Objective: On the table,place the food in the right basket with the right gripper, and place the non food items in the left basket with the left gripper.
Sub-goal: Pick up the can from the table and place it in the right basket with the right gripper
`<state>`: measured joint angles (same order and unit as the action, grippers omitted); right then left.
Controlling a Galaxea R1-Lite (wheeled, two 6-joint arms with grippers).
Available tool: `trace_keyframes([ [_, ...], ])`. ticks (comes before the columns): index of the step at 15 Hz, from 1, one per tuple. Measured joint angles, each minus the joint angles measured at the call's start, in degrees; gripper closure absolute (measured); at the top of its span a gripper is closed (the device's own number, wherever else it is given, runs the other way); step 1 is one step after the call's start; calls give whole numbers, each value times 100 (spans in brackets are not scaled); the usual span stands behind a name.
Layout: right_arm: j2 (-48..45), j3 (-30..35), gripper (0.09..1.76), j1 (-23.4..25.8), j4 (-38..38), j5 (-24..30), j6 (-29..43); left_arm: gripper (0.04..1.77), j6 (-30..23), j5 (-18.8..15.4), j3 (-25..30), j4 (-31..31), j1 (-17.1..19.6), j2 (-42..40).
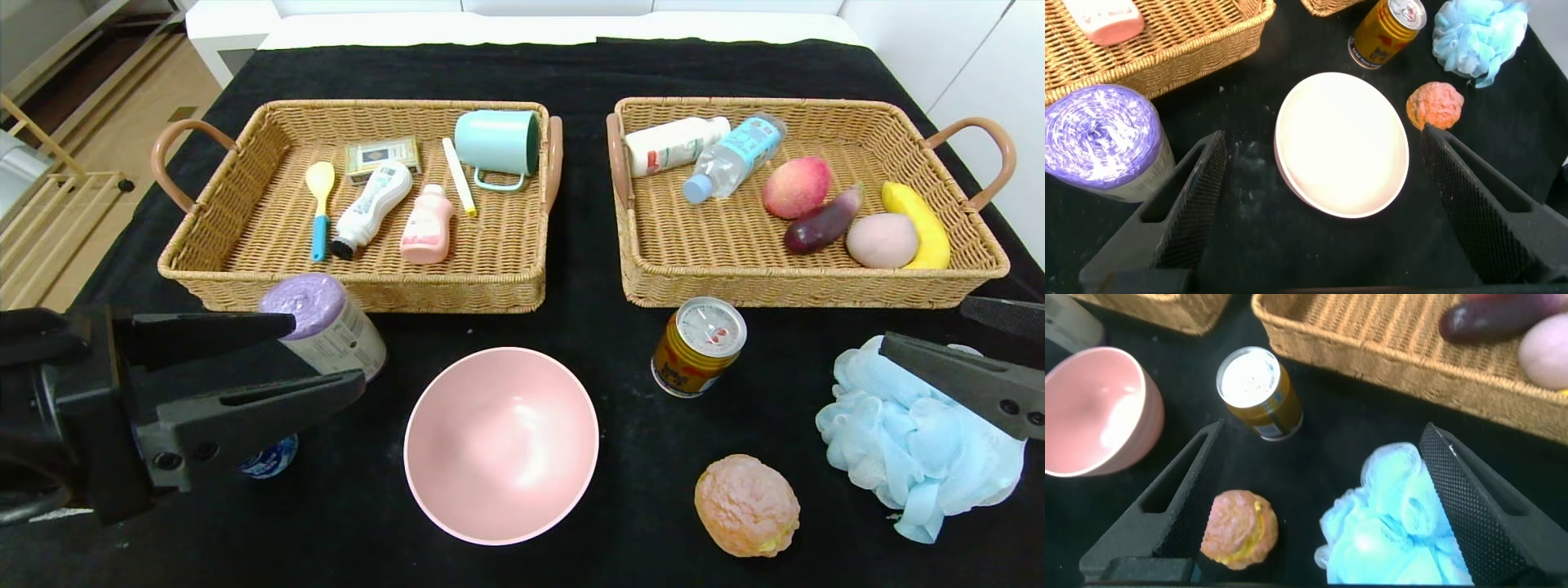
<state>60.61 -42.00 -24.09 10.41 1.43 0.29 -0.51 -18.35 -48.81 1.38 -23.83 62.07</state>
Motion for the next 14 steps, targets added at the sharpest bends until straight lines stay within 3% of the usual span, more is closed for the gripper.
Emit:
trace_keyframes([
  [6,135,-1191,14,72,-1752,-1061,119,9,0,-1,20,-6,-6,-39],
  [10,490,-2008,14,-33,-2959,-1219,279,9,73,2,41,-17,-9,-37],
  [14,1158,-2878,14,-645,-3745,-1242,878,9,124,7,77,-17,-9,-12],
])
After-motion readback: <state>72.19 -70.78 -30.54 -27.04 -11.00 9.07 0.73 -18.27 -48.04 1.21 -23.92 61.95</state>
